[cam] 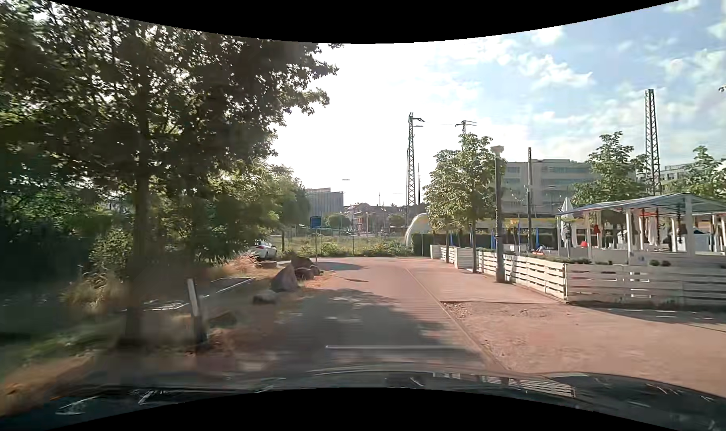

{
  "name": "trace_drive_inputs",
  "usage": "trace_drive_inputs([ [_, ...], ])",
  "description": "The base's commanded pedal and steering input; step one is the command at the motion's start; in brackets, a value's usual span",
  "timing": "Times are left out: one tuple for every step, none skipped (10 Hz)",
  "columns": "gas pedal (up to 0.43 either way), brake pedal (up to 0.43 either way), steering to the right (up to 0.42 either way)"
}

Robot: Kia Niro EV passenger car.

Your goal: Follow the waypoints while adhering to traffic rules and regulations

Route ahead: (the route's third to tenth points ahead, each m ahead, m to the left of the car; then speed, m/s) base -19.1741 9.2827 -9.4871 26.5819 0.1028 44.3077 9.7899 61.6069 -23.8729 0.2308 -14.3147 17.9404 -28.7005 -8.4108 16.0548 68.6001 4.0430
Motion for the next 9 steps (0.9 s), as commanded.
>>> trace_drive_inputs([
  [0.000,0.000,0.012],
  [0.000,0.000,0.012],
  [0.000,0.000,0.011],
  [0.000,0.000,0.010],
  [0.000,0.000,0.010],
  [0.000,0.000,0.011],
  [0.000,0.000,0.015],
  [0.000,0.000,0.015],
  [0.000,0.000,0.016],
])
